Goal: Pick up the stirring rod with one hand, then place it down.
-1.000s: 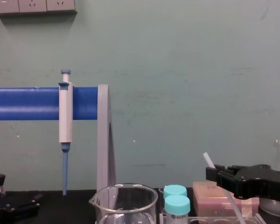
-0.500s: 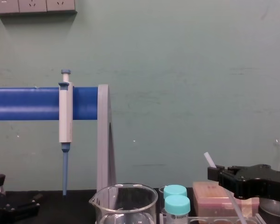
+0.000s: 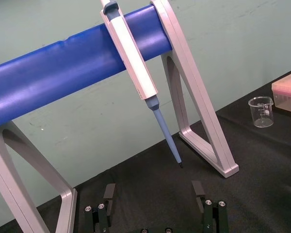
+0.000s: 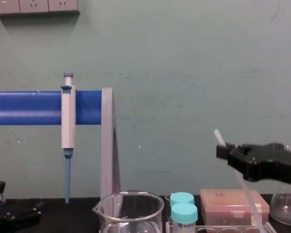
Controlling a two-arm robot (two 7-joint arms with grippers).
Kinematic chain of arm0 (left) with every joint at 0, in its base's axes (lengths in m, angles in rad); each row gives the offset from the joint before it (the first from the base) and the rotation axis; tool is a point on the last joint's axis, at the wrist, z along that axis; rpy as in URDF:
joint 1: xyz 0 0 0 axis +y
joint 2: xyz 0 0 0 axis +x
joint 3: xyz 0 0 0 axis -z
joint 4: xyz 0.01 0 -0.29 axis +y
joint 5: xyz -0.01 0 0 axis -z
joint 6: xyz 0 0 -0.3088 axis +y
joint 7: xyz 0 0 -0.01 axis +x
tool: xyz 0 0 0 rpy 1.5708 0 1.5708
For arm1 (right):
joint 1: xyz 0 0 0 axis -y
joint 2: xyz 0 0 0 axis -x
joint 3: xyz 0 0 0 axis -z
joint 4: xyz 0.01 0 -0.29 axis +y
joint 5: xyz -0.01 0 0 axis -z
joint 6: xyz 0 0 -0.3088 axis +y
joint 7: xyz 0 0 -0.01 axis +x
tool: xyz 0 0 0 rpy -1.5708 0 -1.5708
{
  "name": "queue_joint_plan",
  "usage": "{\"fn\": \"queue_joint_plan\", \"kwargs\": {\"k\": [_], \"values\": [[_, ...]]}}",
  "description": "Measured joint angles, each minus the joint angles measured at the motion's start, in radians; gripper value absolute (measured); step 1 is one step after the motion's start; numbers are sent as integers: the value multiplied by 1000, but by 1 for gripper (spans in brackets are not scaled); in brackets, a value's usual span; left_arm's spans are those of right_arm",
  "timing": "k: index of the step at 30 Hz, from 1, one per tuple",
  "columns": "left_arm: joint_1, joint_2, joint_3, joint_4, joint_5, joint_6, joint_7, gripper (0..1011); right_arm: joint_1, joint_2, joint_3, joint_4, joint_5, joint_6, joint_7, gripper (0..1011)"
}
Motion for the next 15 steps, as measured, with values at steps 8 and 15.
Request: {"fn": "queue_joint_plan", "kwargs": {"k": [8,15], "values": [[0,0,0,0,0,0,0,1000,-2,-20,30,-31,-42,-94,-14,70],[0,0,0,0,0,0,0,1000,2,-44,57,-52,-78,-169,-29,70]]}}
